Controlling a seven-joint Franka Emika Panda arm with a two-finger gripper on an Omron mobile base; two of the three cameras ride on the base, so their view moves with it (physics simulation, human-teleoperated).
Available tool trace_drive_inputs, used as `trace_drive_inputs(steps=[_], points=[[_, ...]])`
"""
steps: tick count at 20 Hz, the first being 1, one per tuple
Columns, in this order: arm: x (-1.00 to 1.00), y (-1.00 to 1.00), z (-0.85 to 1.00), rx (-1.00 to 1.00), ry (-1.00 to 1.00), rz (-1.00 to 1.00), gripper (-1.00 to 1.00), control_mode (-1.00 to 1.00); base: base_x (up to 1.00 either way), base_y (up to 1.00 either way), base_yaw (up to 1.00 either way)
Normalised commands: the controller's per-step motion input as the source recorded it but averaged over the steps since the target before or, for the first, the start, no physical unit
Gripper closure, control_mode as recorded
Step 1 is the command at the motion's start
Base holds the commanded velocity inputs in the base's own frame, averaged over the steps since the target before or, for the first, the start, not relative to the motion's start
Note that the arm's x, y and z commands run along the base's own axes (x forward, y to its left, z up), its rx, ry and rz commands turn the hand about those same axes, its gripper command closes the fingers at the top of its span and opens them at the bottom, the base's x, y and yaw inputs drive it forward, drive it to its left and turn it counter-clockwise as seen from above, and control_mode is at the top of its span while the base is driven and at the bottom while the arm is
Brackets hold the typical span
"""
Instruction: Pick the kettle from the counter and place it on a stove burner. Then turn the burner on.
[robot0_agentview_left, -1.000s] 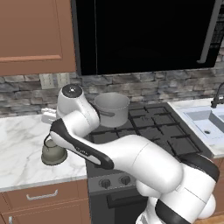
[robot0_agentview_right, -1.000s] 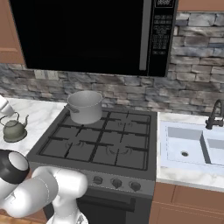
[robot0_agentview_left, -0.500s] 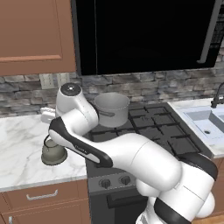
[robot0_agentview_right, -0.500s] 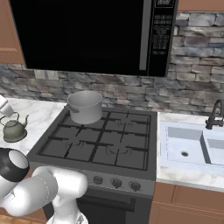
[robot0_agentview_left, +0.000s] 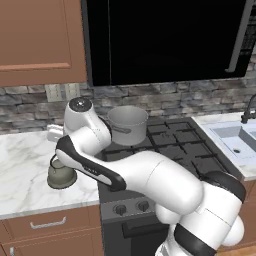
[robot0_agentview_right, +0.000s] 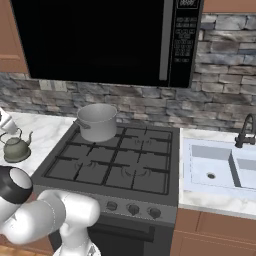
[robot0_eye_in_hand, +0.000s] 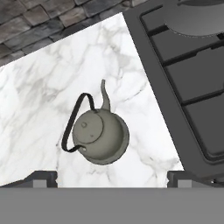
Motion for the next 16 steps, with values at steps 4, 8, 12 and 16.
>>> trace_drive_inputs(steps=[4, 8, 12, 16], points=[[0.21, 0.06, -0.19, 0.0, 0.01, 0.0, -1.0, -1.0, 0.0, 0.0, 0.0], [0.25, 0.11, -0.26, 0.0, 0.06, 0.0, -1.0, -1.0, 0.0, 0.0, 0.0], [0.24, 0.12, -0.22, 0.01, 0.06, 0.0, -1.0, -1.0, 0.0, 0.0, 0.0], [0.19, 0.12, -0.06, 0.02, 0.04, 0.0, -1.0, -1.0, 0.0, 0.0, 0.0]])
